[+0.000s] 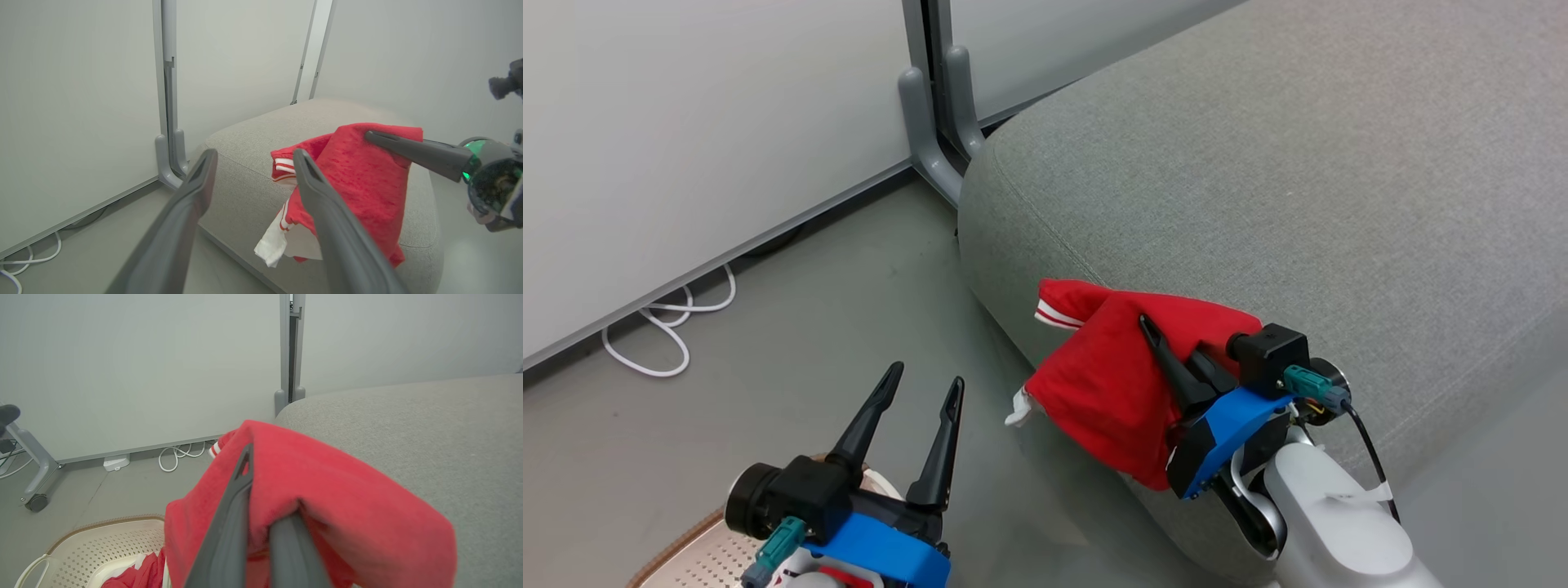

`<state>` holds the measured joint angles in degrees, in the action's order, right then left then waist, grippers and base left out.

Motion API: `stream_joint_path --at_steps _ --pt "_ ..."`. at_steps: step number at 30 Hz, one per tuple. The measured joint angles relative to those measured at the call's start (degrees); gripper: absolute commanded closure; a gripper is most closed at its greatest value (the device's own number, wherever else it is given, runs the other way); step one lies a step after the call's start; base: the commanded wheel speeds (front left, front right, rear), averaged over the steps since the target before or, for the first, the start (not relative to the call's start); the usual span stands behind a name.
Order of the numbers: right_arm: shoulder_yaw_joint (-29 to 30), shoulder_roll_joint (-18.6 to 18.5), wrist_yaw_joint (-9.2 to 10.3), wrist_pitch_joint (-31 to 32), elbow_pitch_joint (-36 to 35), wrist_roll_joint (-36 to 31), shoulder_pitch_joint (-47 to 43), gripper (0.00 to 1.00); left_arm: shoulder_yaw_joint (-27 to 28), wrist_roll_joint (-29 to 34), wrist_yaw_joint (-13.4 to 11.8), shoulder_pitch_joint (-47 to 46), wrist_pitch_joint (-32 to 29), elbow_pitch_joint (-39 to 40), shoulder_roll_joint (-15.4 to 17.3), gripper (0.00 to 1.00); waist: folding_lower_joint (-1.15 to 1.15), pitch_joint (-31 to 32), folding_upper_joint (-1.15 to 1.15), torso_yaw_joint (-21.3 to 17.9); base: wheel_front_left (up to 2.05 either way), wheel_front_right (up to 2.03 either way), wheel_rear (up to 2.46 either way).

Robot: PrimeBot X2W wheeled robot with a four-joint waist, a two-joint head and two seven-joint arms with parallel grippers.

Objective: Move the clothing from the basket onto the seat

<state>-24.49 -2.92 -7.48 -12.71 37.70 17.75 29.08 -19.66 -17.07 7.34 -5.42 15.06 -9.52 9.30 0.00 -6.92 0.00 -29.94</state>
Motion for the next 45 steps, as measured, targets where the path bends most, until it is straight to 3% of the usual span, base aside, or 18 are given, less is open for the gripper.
stream_joint_path --at_steps 14,23,31,37,45 --pt "2.11 0.03 -0.01 -0.65 0.31 1.66 2.10 1.00 -0.03 0.00 0.04 -1.27 0.00 0.25 1.36 0.00 0.00 -2.58 0.00 -0.50 0.00 0.00 0.00" --pt "18.87 -1.14 -0.01 1.55 5.43 0.88 19.96 1.00 -1.98 0.97 0.04 -7.00 0.00 3.07 5.47 0.00 0.00 -11.55 0.00 1.07 0.00 0.00 0.00" --pt "35.59 -11.66 0.00 1.23 9.12 -0.43 33.59 1.00 -7.12 1.94 0.04 -14.00 -0.02 6.65 11.68 0.00 -0.01 -22.55 0.00 4.33 0.00 0.00 0.00" --pt "44.09 -14.29 0.00 -0.70 10.17 0.03 35.36 1.00 -7.71 2.00 0.04 -15.95 -1.34 10.32 14.81 0.00 -0.01 -29.38 0.00 6.44 0.00 0.00 0.00" --pt "49.43 -12.66 -0.01 -2.03 14.34 0.10 33.38 1.00 -7.34 2.50 0.01 -17.35 -3.37 15.34 16.60 0.00 -0.02 -37.16 0.00 8.26 0.00 0.00 0.00"
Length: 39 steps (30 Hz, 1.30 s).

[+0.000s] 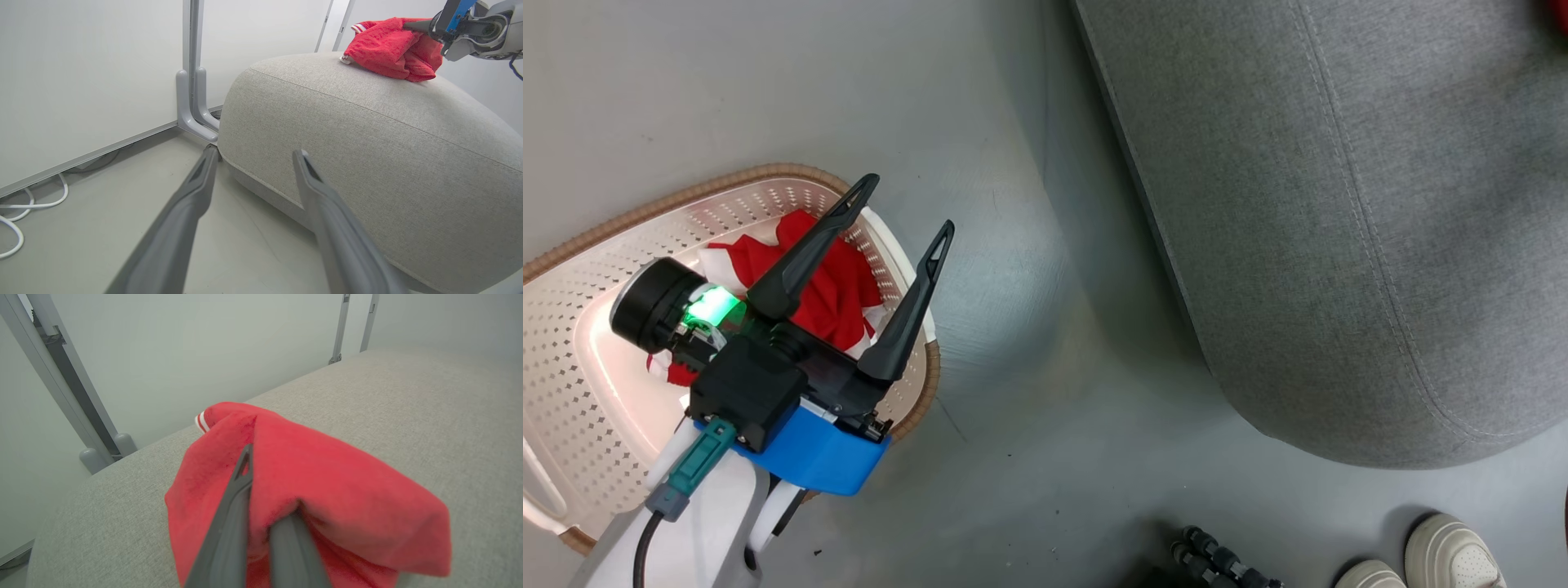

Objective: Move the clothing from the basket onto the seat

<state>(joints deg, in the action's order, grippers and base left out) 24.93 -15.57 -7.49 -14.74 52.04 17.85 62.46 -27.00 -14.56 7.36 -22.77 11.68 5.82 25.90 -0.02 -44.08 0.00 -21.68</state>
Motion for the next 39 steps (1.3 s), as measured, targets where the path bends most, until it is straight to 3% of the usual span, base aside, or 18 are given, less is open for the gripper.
stream_joint_path --at_steps 6,8,9,10,22,29,39 --pt "0.35 0.87 0.00 -0.23 1.54 -1.77 -1.06 0.97 -0.14 -0.52 -0.25 0.04 0.02 0.35 0.19 0.00 0.01 0.52 0.00 -0.23 0.00 0.00 0.00" --pt "0.42 0.91 0.00 -0.23 1.60 -2.50 -1.51 0.53 -0.24 -0.76 -0.26 0.21 0.26 -0.08 -0.05 0.00 0.01 1.18 0.00 -0.28 0.00 0.00 0.00" --pt "0.42 0.94 0.00 -0.23 1.57 -2.94 -1.75 0.07 -0.26 -1.08 -0.27 0.27 0.38 -0.34 -0.24 0.00 0.01 1.58 0.00 -0.29 0.00 0.00 0.00" --pt "0.47 0.97 0.00 -0.23 1.47 -3.36 -1.93 0.00 -0.32 -1.16 -0.29 0.33 0.62 -0.65 -0.49 0.00 0.01 2.02 0.00 -0.27 0.00 0.00 0.00" --pt "-4.79 1.00 0.00 -0.26 3.59 -9.25 -9.44 0.00 -0.69 -4.63 -0.30 4.05 3.23 -9.92 -6.69 0.00 0.02 13.23 0.00 0.96 0.00 0.00 0.00" --pt "-11.25 0.96 0.00 -0.27 2.30 -10.43 -15.69 0.00 4.85 -5.52 -0.26 9.98 3.32 -11.45 -12.76 0.00 0.02 23.46 0.00 2.50 0.00 0.00 0.00" --pt "-22.82 4.41 0.00 0.30 -8.59 -9.04 -29.66 0.00 13.78 -4.97 -0.15 20.36 3.33 -13.08 -18.91 0.00 0.04 36.83 -0.01 5.38 0.00 0.00 0.00"
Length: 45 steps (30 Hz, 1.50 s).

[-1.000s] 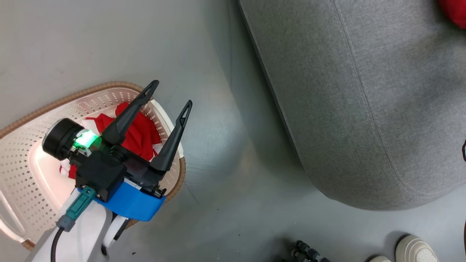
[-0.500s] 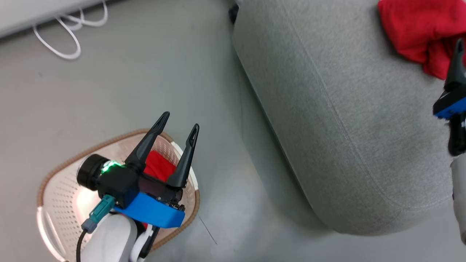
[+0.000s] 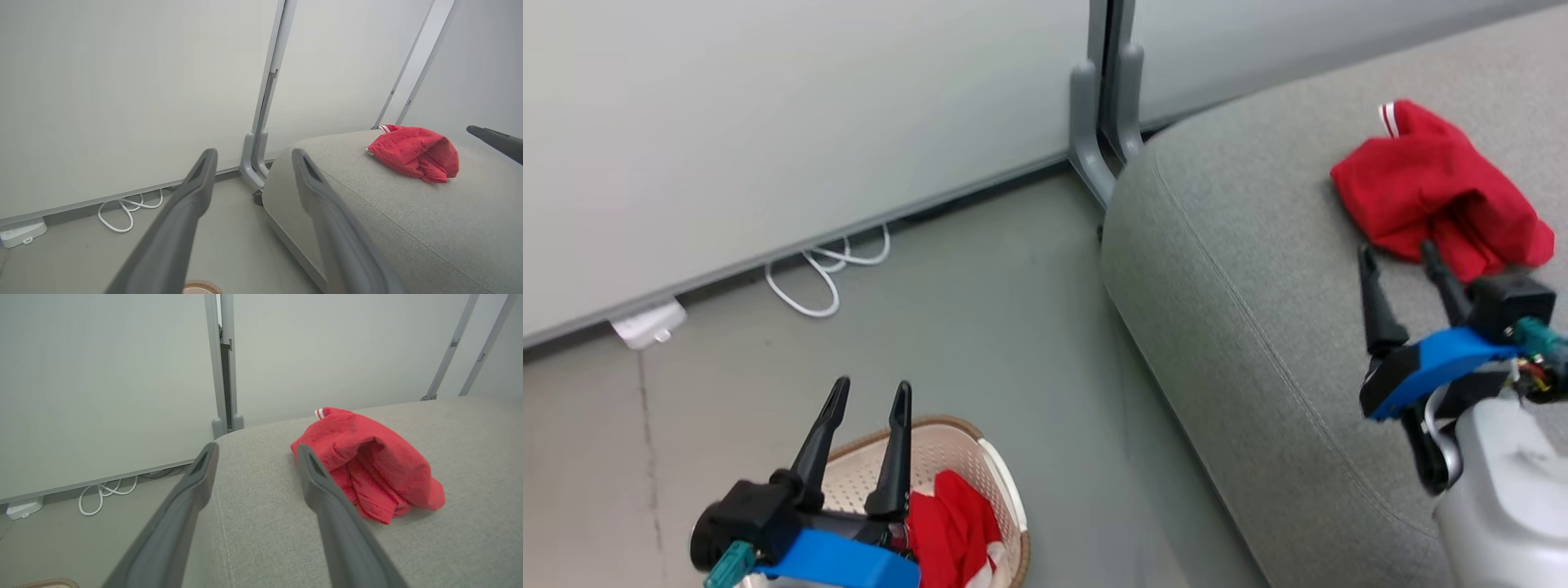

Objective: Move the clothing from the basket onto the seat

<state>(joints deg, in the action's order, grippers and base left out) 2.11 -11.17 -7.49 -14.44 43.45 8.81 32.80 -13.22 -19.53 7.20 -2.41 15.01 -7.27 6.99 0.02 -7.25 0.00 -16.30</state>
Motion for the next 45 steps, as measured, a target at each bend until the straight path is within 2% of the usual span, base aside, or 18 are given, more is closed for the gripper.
stream_joint_path --at_steps 8,14,21,31,45 --pt "-3.57 0.89 0.00 3.10 -13.33 -0.57 -11.09 0.00 3.50 0.30 0.02 4.49 0.05 0.04 -1.57 0.00 0.00 5.39 0.00 4.91 0.00 0.00 0.00" --pt "-3.53 4.24 0.00 5.08 -23.35 -2.81 -18.74 0.00 6.90 0.46 0.02 6.66 0.04 -0.56 -1.96 0.00 0.00 7.51 0.00 8.63 0.00 0.00 0.00" --pt "-3.52 7.30 0.00 6.92 -30.47 -4.35 -25.91 0.00 10.90 0.70 0.04 7.93 0.04 -2.86 -2.00 0.00 -0.01 8.97 0.00 11.61 0.00 0.00 0.00" --pt "-4.16 8.13 0.00 8.33 -33.48 -4.42 -28.38 0.00 13.48 0.94 0.18 8.15 0.05 -5.39 -1.90 0.00 -0.02 9.38 0.00 12.99 0.00 0.00 0.00" --pt "-5.73 8.23 0.00 8.89 -34.49 -3.01 -28.51 0.00 13.14 1.12 0.18 8.21 0.05 -5.90 -2.09 0.00 -0.02 8.70 0.00 12.41 0.00 0.00 0.00"
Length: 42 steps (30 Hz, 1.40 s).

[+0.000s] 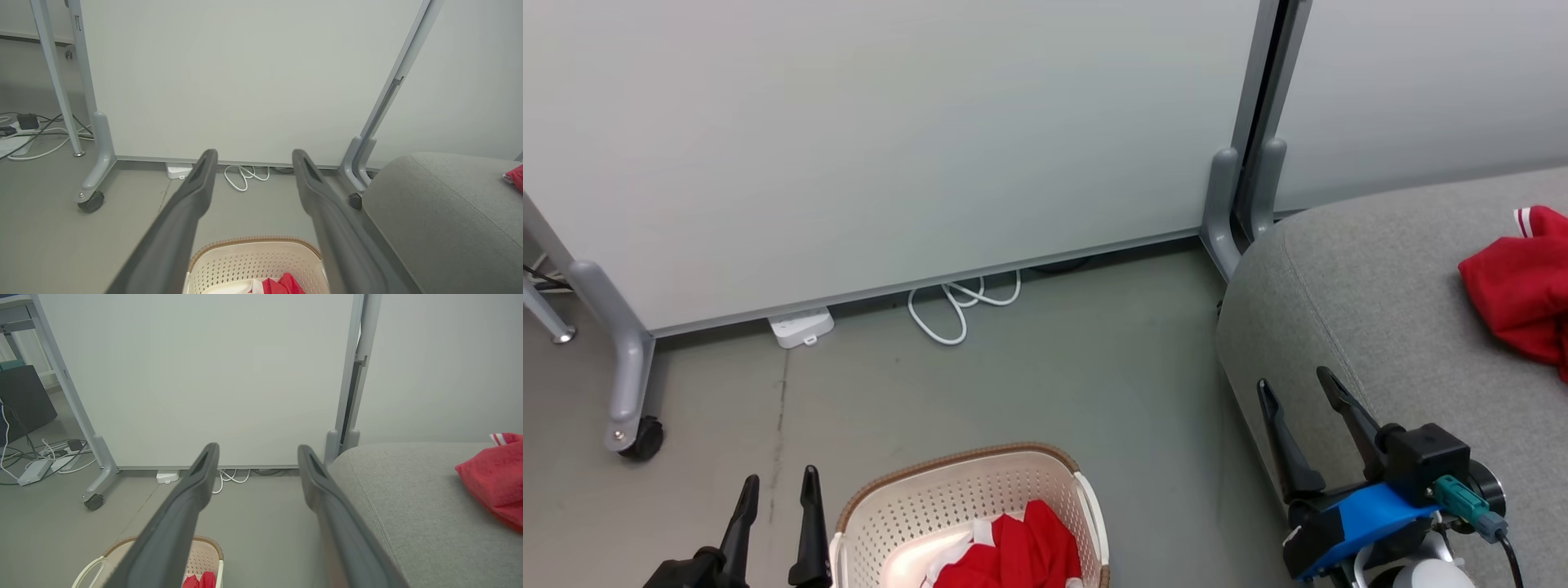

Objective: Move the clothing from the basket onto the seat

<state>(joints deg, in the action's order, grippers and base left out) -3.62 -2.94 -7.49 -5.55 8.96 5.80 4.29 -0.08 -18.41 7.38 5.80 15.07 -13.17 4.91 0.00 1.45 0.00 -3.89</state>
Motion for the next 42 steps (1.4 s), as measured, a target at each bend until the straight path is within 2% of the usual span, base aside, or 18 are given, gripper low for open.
stream_joint_path --at_steps 6,14,24,31,42 --pt "-0.74 0.00 0.01 0.51 -2.10 -0.04 1.21 0.00 -2.32 -0.03 0.01 -1.80 0.00 -1.55 0.88 0.00 0.00 -3.36 0.00 -1.07 0.00 0.00 0.00" --pt "-3.08 0.02 0.00 -0.23 -6.31 0.02 8.78 0.00 -8.33 -0.57 0.01 -12.11 -0.01 -6.83 3.92 0.00 -0.02 -13.72 0.00 -2.96 0.00 0.00 0.00" --pt "-4.55 0.00 0.00 -3.21 -10.22 1.69 18.48 0.00 -21.18 -4.48 0.01 -28.29 -0.46 -19.26 8.51 0.00 -0.02 -30.49 0.00 -6.01 0.00 0.00 0.00" --pt "-6.80 0.01 0.00 -5.17 -11.20 3.08 22.53 0.00 -29.17 -9.85 0.01 -36.65 -3.26 -27.27 10.99 0.00 -0.02 -41.09 0.00 -8.50 0.00 0.00 0.00" --pt "-9.83 0.00 0.00 -8.23 -11.22 6.94 25.13 0.00 -33.21 -15.15 0.01 -45.84 -7.83 -36.15 14.15 0.00 -0.02 -52.65 0.01 -14.28 0.00 0.00 0.00"
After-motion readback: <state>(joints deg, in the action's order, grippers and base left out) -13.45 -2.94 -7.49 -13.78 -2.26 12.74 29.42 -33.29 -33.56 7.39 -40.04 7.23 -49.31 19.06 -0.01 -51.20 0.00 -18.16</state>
